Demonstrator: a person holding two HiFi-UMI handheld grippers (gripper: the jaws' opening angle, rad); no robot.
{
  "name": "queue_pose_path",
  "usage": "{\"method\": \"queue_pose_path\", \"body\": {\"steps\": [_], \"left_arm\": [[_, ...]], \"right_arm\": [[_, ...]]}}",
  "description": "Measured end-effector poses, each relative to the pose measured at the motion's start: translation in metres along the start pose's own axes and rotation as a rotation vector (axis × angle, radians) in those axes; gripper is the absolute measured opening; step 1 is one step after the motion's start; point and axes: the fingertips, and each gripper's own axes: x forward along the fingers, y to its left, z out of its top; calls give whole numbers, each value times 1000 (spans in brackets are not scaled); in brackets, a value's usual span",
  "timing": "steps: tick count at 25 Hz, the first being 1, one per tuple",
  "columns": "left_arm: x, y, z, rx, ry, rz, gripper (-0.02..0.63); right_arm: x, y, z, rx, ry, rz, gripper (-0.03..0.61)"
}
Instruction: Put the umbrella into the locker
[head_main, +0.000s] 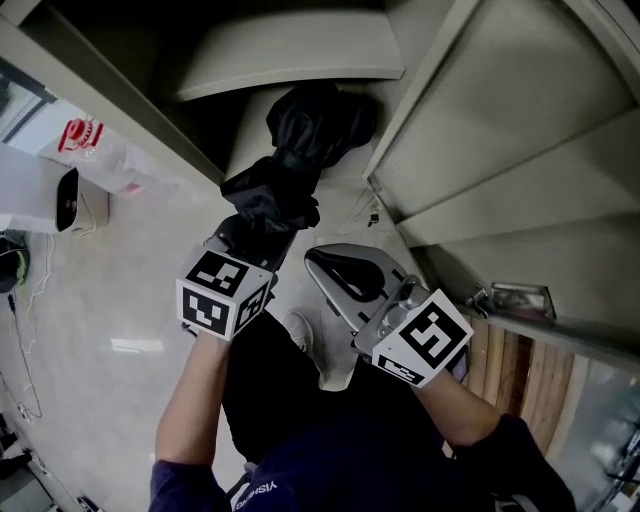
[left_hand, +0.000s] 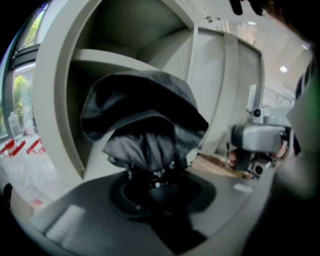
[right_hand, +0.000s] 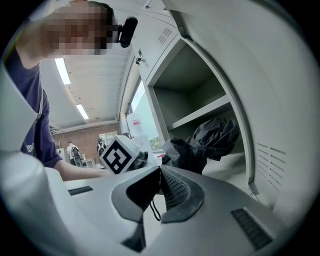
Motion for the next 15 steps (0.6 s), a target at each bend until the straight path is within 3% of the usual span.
{"method": "queue_pose_path", "body": {"steps": [15], "left_arm": [[50,52,46,84,89,65,110]], "right_arm": [[1,-19,1,-16,-73,-10,8]]}}
